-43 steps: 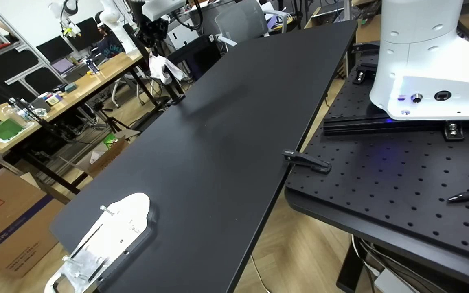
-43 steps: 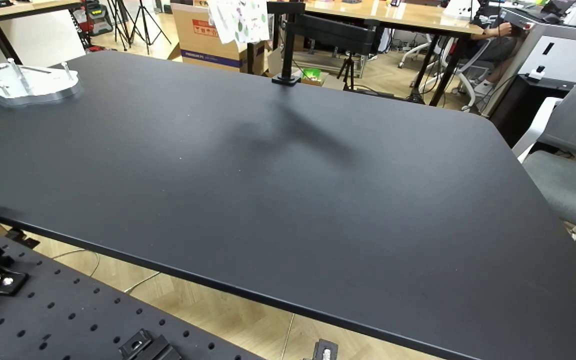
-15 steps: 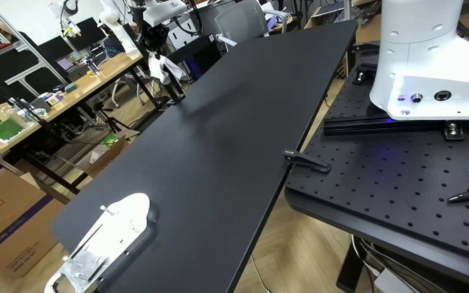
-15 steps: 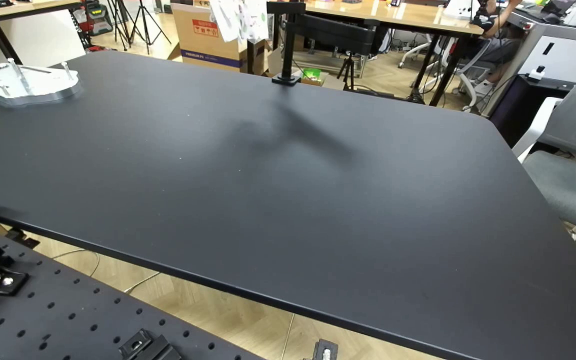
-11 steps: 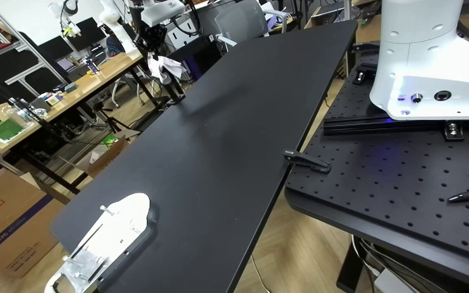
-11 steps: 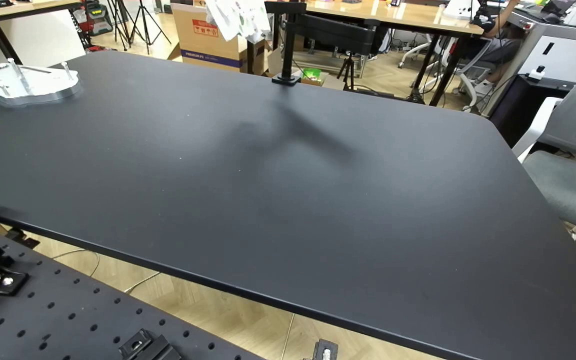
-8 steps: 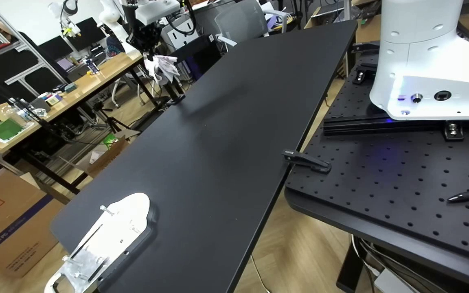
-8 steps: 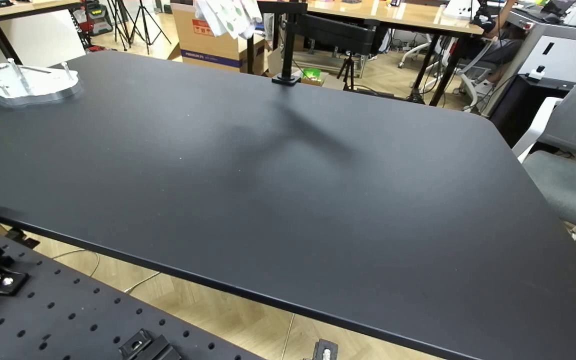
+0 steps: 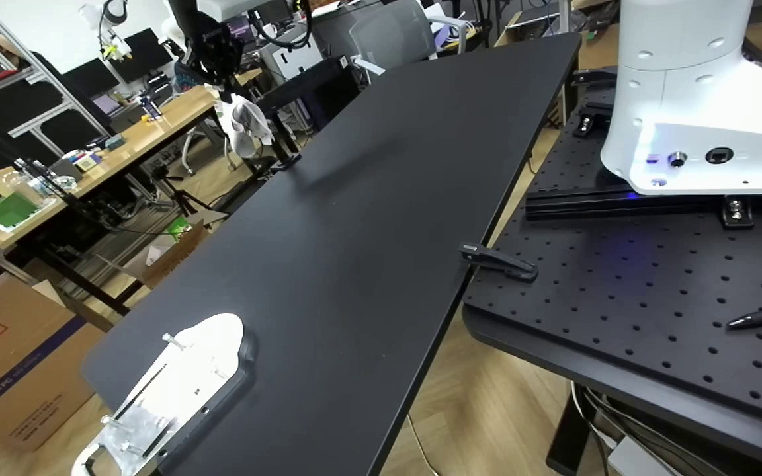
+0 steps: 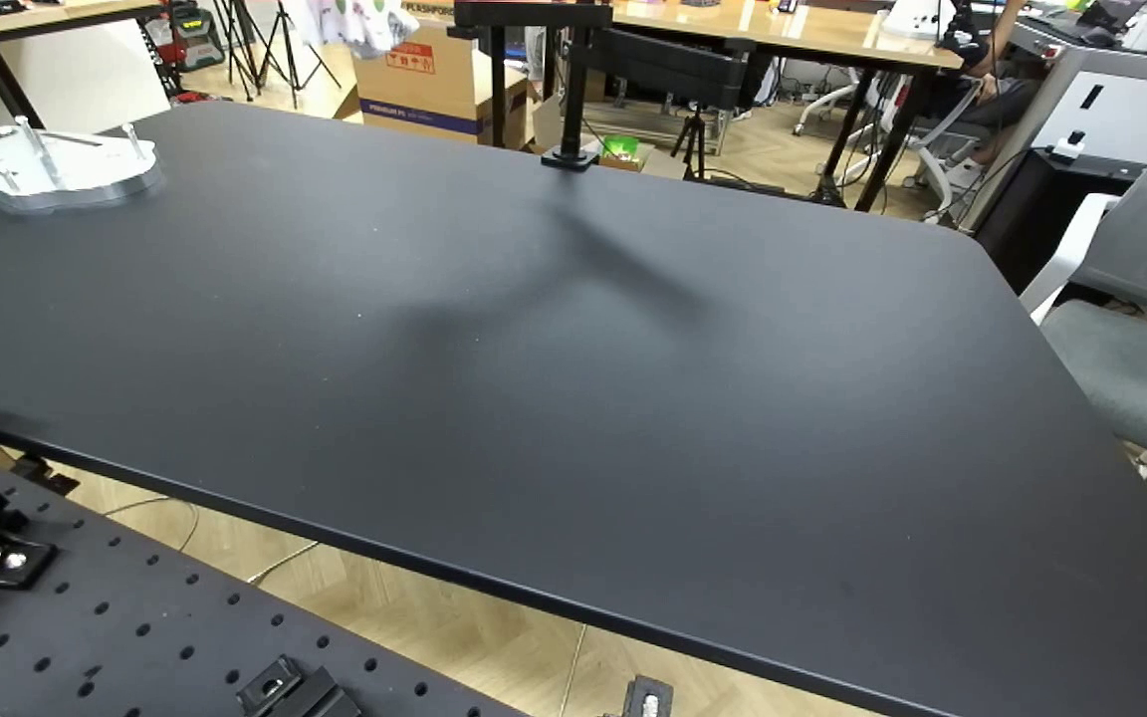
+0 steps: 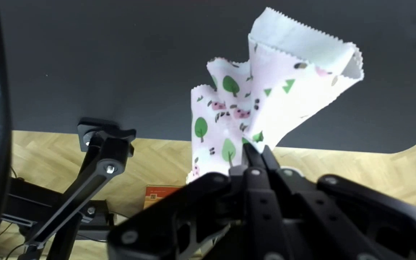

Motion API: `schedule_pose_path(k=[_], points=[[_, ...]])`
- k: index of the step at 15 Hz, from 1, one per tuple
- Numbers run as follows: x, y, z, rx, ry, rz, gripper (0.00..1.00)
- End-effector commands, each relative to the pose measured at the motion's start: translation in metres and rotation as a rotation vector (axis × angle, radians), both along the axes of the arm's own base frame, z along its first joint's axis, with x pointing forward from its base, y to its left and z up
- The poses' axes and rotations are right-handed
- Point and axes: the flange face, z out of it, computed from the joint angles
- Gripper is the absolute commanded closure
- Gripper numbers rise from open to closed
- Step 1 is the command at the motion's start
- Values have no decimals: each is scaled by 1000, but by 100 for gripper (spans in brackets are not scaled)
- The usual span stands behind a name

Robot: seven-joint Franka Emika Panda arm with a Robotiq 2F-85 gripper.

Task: Hang the white cloth on the extended black object, take it down, and hang it again

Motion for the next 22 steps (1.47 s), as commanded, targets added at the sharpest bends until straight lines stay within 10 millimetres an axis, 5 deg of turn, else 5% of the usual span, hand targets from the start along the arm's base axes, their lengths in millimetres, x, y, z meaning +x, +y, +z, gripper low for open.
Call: schedule_pose_path(k=[1, 5, 12, 13, 17, 22], points=[[-38, -11, 4, -18, 28, -4, 99], [-58, -38, -22, -36, 62, -38, 99], [-77, -115, -90, -92, 70, -118, 99], [-80, -126, -99, -96, 80, -133, 72], [-83, -148, -111, -89, 93, -184, 53], [-57, -142, -69, -56, -24, -259, 17]])
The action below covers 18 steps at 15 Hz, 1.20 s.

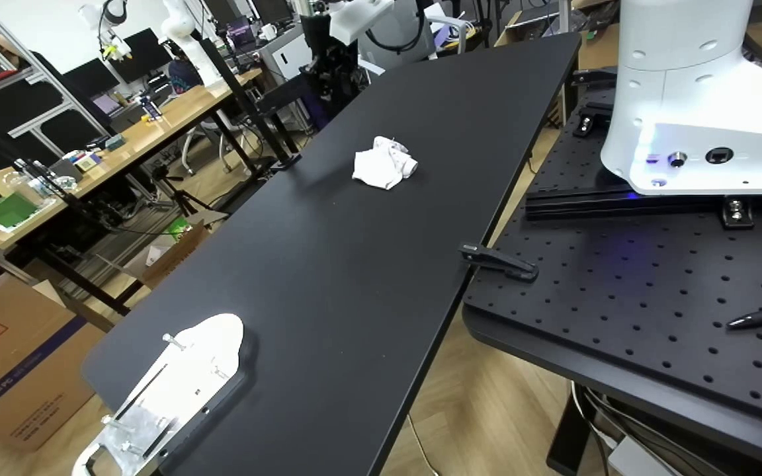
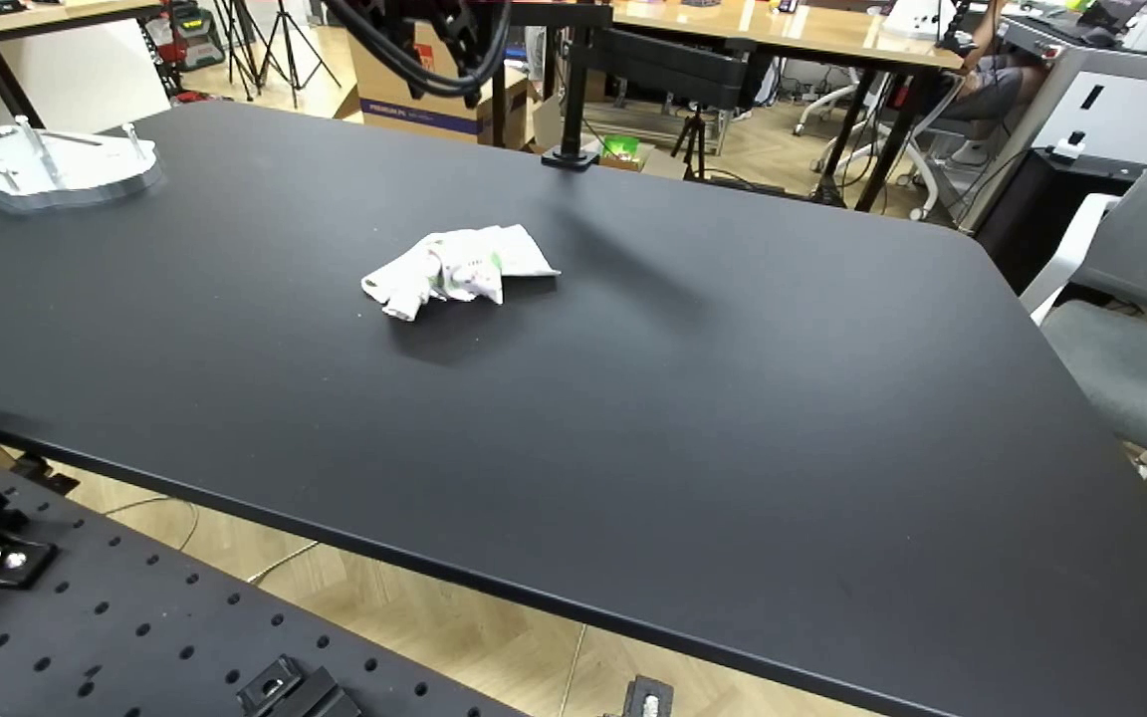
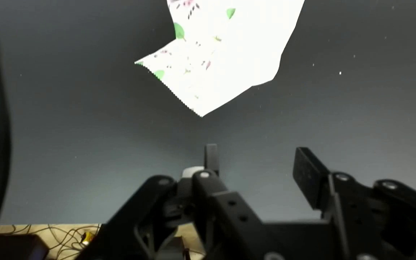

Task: Hang the white cloth on the extended black object, take it down, and hang it again

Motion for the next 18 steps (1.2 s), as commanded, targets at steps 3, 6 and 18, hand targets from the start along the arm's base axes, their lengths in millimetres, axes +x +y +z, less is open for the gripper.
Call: schedule_pose_path(k=[3, 6, 18], points=[[28, 14, 54, 36, -126, -92, 0], [23, 17, 56, 21, -127, -99, 0], [20, -4, 0, 53, 21, -198, 0]])
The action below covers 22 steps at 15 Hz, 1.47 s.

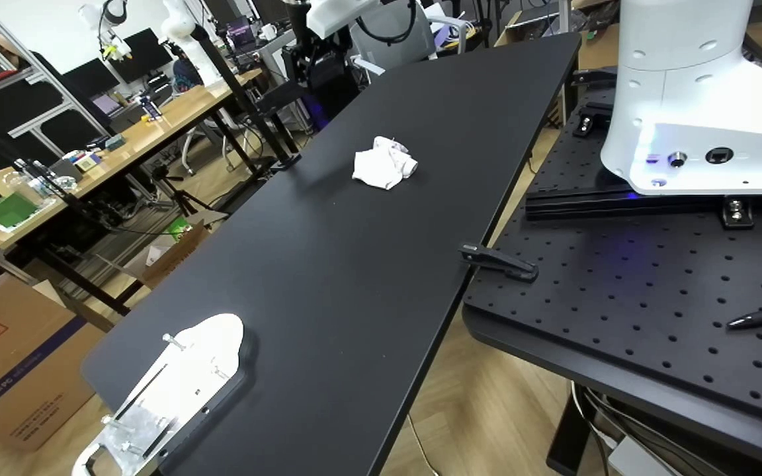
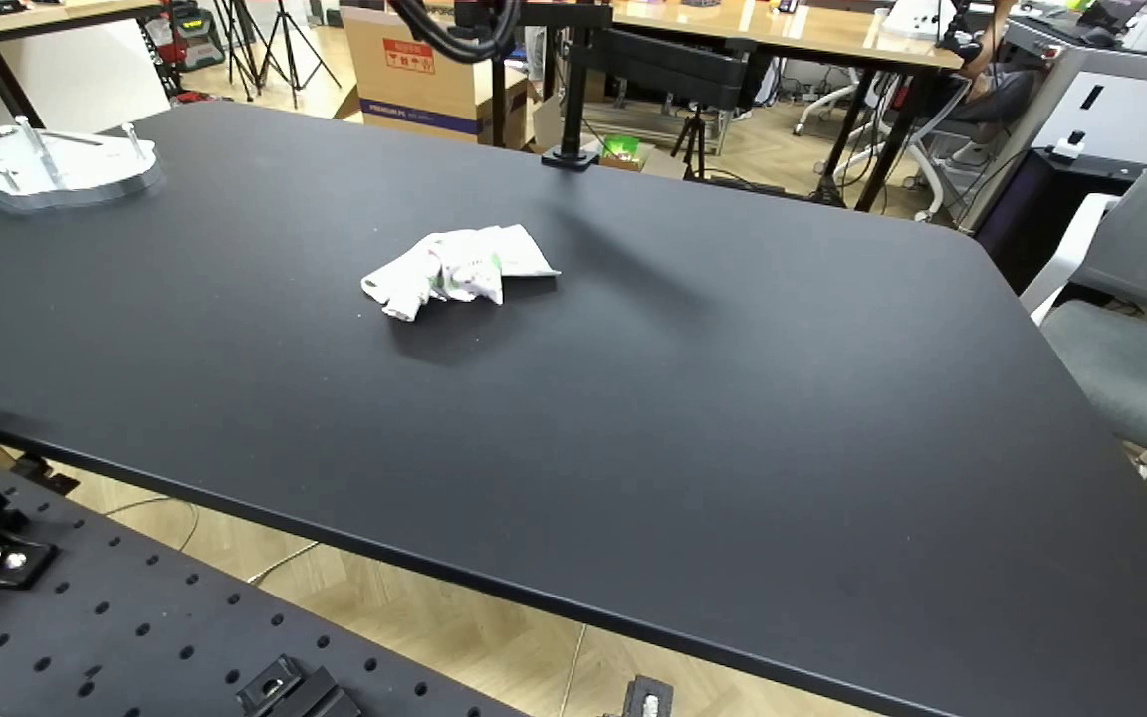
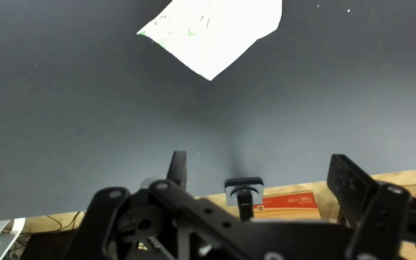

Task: Hang the white cloth on the extended black object, take it down, and hang it again

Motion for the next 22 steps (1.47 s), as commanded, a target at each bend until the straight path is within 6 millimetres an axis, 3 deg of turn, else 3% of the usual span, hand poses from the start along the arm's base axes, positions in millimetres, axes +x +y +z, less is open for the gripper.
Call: schedule_pose_path(k=[1, 7, 15, 22], points=[[-2, -5, -32, 50, 119, -56, 0], [-12, -25, -81, 68, 279, -88, 0], [-15, -53, -133, 87, 384, -96, 0], [-1, -37, -149, 93, 390, 65, 0]])
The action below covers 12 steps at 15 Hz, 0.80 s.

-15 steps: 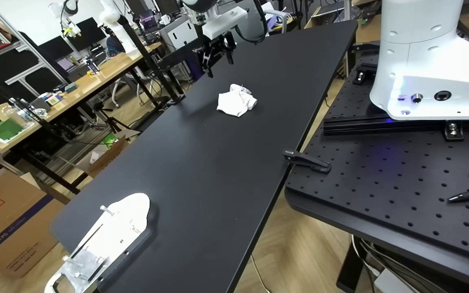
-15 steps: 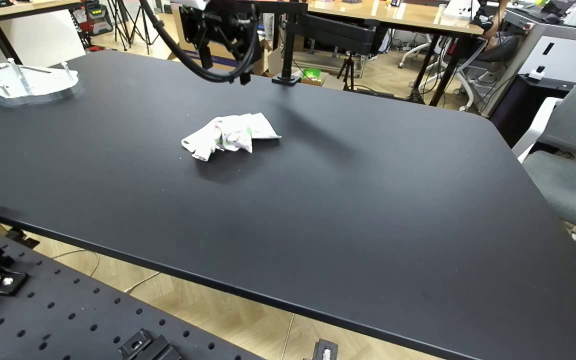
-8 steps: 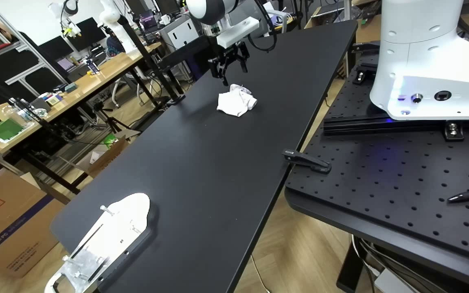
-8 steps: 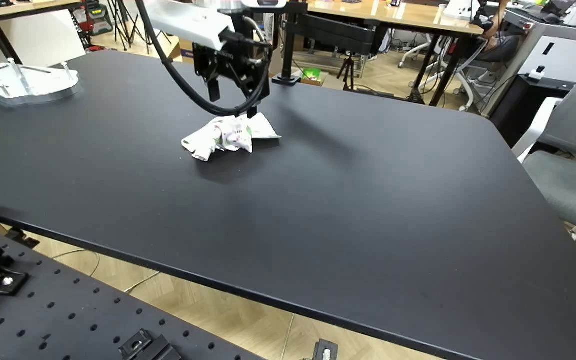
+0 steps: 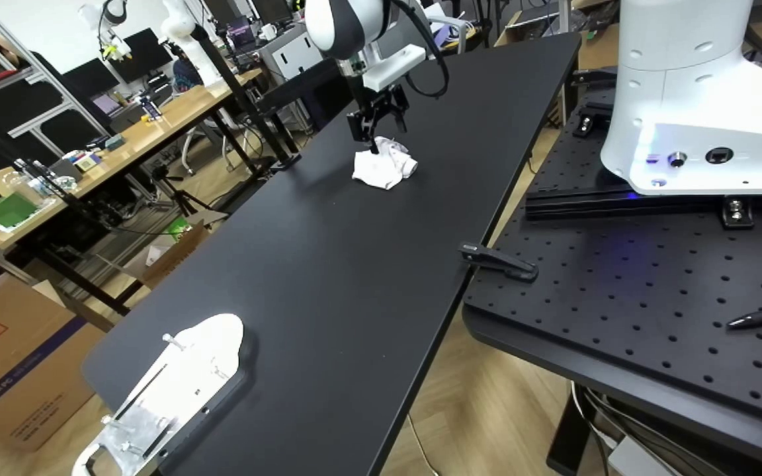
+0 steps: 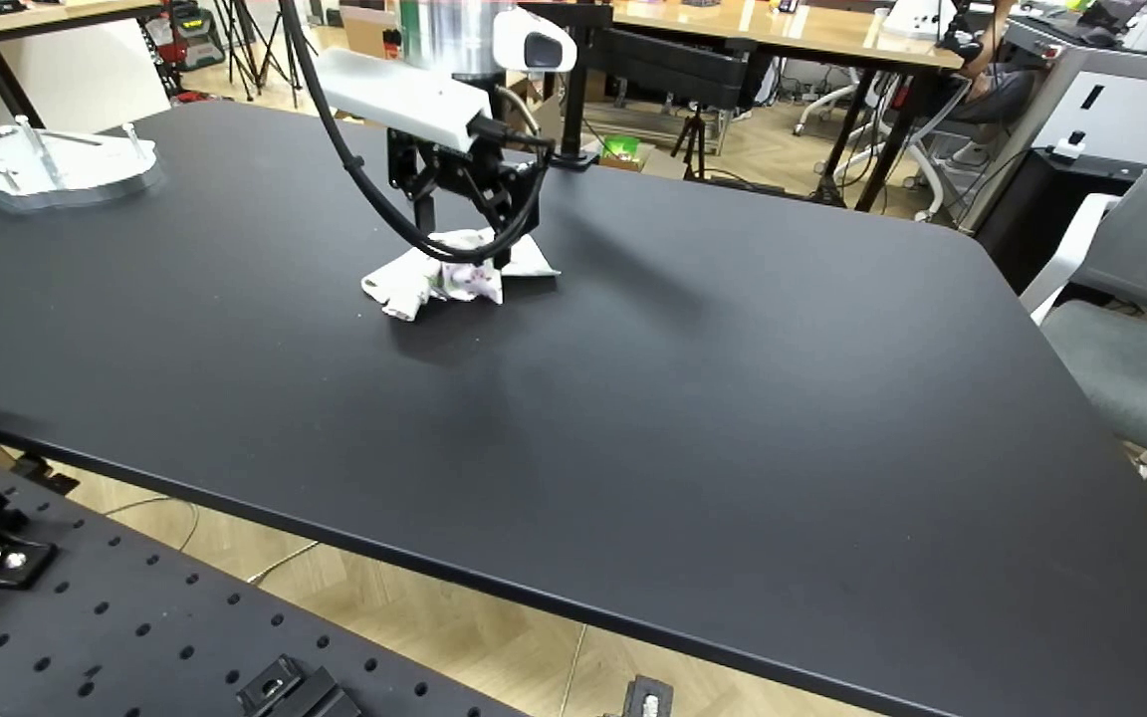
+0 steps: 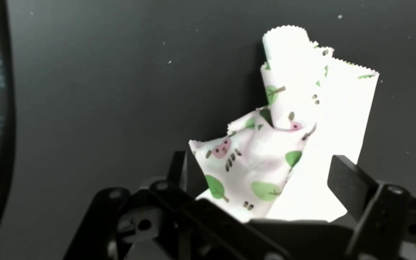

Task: Hang the white cloth on the extended black object, take it down, and hang it again

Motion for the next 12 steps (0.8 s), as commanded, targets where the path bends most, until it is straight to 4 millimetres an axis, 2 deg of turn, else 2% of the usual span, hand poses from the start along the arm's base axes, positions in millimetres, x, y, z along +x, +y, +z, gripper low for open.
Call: schedule_pose_path(k=[1, 4, 5, 6, 12], points=[[15, 8, -2, 22, 3, 62, 0], [14, 6, -11, 12, 45, 56, 0], [13, 3, -14, 14, 55, 45, 25], [12, 1, -16, 14, 62, 37, 25], [16, -1, -12, 20, 58, 34, 69]])
